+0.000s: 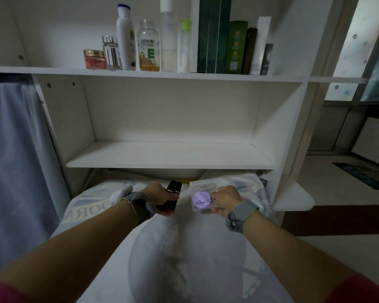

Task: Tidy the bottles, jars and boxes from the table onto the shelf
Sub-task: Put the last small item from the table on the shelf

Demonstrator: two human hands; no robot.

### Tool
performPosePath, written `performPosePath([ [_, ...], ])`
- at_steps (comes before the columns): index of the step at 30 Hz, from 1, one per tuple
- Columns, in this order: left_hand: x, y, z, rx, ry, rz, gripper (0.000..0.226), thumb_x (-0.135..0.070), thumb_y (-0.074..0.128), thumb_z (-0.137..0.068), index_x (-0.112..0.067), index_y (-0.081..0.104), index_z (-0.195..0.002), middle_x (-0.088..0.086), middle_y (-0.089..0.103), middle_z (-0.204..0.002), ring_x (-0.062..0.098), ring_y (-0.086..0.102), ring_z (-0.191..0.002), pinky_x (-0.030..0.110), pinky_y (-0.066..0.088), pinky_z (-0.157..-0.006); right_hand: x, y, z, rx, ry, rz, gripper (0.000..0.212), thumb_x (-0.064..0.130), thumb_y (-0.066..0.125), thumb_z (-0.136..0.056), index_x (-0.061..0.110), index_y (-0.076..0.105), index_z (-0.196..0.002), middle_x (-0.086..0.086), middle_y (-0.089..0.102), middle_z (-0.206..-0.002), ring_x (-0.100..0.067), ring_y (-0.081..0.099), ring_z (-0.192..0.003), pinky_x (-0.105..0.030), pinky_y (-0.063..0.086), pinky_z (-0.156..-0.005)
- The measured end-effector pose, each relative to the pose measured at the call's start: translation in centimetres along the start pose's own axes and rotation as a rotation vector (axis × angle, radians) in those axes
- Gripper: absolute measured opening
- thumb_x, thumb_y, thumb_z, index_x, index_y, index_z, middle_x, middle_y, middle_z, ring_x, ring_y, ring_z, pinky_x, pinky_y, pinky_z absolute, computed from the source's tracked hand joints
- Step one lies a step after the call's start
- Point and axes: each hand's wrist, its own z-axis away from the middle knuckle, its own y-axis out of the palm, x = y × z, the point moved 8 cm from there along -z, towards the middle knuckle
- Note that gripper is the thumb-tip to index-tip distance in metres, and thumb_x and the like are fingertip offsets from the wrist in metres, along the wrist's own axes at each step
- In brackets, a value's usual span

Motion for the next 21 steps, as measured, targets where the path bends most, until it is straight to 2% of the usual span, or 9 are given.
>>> performPosePath([
  [2,-1.7,1.5,0.5,0.019,0.021,0.021,0.037,-0.013,0.067,-0.087,0.014,0.057,-0.11,0.029,0.064,-0.103,0.03,0.065,-0.069,0.037,0.058,-0.049,1.3,-2.0,0.6,-0.024,-0.044,-0.01,0.023,0.002,0.07,-0.082,0.004,0.054,-0.064,-0.011,0.054,-0.063,-0.024,0.051,-0.051,-0.025,0.044,-0.043],
  [6,-4.3,3.1,1.4,0.022,0.053,0.055,0.022,-0.013,0.065,-0.089,0.008,0.057,-0.094,0.022,0.063,-0.083,0.021,0.065,-0.047,0.034,0.055,-0.045,3.7,-4.8,1.4,-0.068,-0.092,0.022,0.027,0.005,0.073,-0.079,0.002,0.055,-0.059,-0.011,0.057,-0.056,-0.025,0.055,-0.052,-0.036,0.047,-0.057],
  [8,-5.9,4.0,2.1,0.016,0.1,0.061,0.022,-0.012,0.065,-0.089,0.008,0.058,-0.094,0.019,0.062,-0.076,0.016,0.063,-0.04,0.034,0.056,-0.046,4.9,-6.4,1.7,-0.086,-0.112,0.041,0.024,0.001,0.071,-0.079,0.001,0.056,-0.061,-0.015,0.059,-0.064,-0.026,0.056,-0.053,-0.035,0.049,-0.054],
  [10,-7.8,4.9,2.8,0.014,0.15,0.08,0.027,-0.014,0.066,-0.088,0.009,0.059,-0.101,0.018,0.063,-0.076,0.017,0.064,-0.043,0.033,0.056,-0.048,6.0,-8.3,1.7,-0.136,-0.135,0.027,0.025,-0.003,0.069,-0.08,0.002,0.052,-0.062,-0.015,0.057,-0.071,-0.028,0.057,-0.058,-0.033,0.05,-0.049],
  [13,-10.8,6.4,3.6,0.017,0.236,0.125,0.024,-0.014,0.068,-0.087,0.008,0.062,-0.097,0.017,0.064,-0.077,0.019,0.065,-0.05,0.035,0.058,-0.058,7.8,-11.2,2.1,-0.237,-0.16,0.066,0.019,0.0,0.067,-0.081,0.0,0.055,-0.066,-0.021,0.063,-0.08,-0.035,0.064,-0.067,-0.044,0.057,-0.061],
  [16,-13.7,7.5,3.9,0.017,0.286,0.146,0.029,-0.016,0.07,-0.085,0.008,0.064,-0.1,0.02,0.066,-0.088,0.025,0.066,-0.063,0.045,0.059,-0.076,10.1,-13.8,2.5,-0.313,-0.196,0.126,0.006,0.002,0.061,-0.086,-0.001,0.06,-0.081,-0.02,0.064,-0.086,-0.031,0.064,-0.057,-0.031,0.055,-0.043],
  [17,-14.8,7.8,3.9,0.01,0.309,0.121,0.035,-0.019,0.07,-0.086,0.008,0.064,-0.106,0.021,0.068,-0.095,0.026,0.065,-0.072,0.04,0.058,-0.072,10.9,-14.7,2.6,-0.34,-0.205,0.133,0.006,0.002,0.06,-0.087,-0.003,0.061,-0.086,-0.02,0.064,-0.088,-0.032,0.066,-0.059,-0.031,0.056,-0.043],
  [19,-17.2,8.4,4.2,-0.007,0.374,0.031,0.04,-0.028,0.07,-0.086,0.001,0.065,-0.113,0.017,0.07,-0.108,0.022,0.062,-0.08,0.027,0.048,-0.056,12.6,-16.4,2.8,-0.4,-0.235,0.166,0.013,0.005,0.061,-0.085,-0.005,0.061,-0.092,-0.019,0.066,-0.093,-0.034,0.069,-0.076,-0.036,0.059,-0.056],
  [21,-19.4,8.8,4.6,-0.033,0.441,-0.005,0.041,-0.032,0.069,-0.086,-0.004,0.066,-0.114,0.015,0.071,-0.11,0.02,0.06,-0.08,0.022,0.039,-0.053,14.4,-17.6,3.6,-0.461,-0.278,0.264,0.012,0.009,0.062,-0.084,-0.001,0.056,-0.088,-0.013,0.059,-0.09,-0.023,0.061,-0.08,-0.023,0.046,-0.045],
])
